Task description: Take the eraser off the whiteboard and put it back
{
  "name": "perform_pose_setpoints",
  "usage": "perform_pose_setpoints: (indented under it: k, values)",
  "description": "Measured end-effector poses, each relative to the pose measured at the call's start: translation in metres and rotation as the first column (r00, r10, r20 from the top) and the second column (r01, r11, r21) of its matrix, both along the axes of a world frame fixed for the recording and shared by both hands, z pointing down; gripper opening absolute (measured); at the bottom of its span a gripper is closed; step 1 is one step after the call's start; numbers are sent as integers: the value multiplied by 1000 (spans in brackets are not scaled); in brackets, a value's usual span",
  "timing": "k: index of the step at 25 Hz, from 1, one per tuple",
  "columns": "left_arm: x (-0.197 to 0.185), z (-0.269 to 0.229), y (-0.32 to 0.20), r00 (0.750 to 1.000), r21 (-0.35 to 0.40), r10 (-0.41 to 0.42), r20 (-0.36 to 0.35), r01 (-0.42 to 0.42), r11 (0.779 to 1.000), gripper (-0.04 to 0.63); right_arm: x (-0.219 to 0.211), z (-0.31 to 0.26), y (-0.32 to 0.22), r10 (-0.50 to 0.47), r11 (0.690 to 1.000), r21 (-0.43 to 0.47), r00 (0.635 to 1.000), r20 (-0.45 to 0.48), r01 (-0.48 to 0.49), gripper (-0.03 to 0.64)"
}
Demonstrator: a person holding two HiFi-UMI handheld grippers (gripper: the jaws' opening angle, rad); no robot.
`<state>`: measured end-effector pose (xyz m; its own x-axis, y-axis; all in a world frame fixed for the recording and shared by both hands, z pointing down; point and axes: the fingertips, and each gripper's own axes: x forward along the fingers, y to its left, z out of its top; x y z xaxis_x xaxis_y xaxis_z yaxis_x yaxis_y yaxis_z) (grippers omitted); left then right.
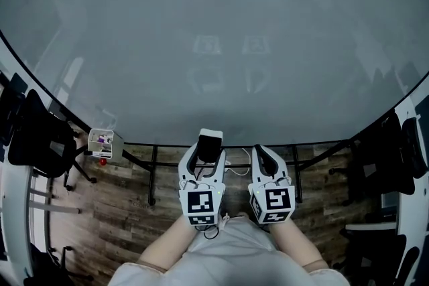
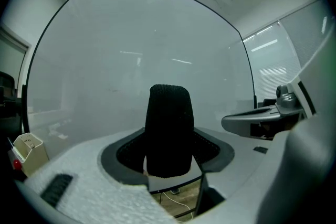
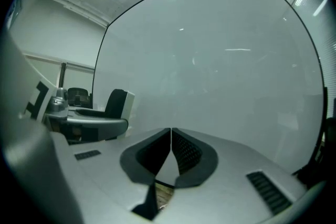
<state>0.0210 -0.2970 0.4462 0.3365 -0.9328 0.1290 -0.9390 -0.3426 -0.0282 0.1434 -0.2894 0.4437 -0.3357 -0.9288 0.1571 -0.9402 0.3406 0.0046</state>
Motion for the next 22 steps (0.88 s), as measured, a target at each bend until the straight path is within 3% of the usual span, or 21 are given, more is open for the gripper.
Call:
perform_pose_setpoints:
  k: [13,22]
  values:
    - [-4,-3,6,1000,32,-10,-19,11,999,258,-6,1,6,4,1000,3,1000,3,-4,29]
    - [-6,0,3,999,11,-27,-41,27,1000,258,-8,-3,5,-9,1000,10,1000,4,9,28]
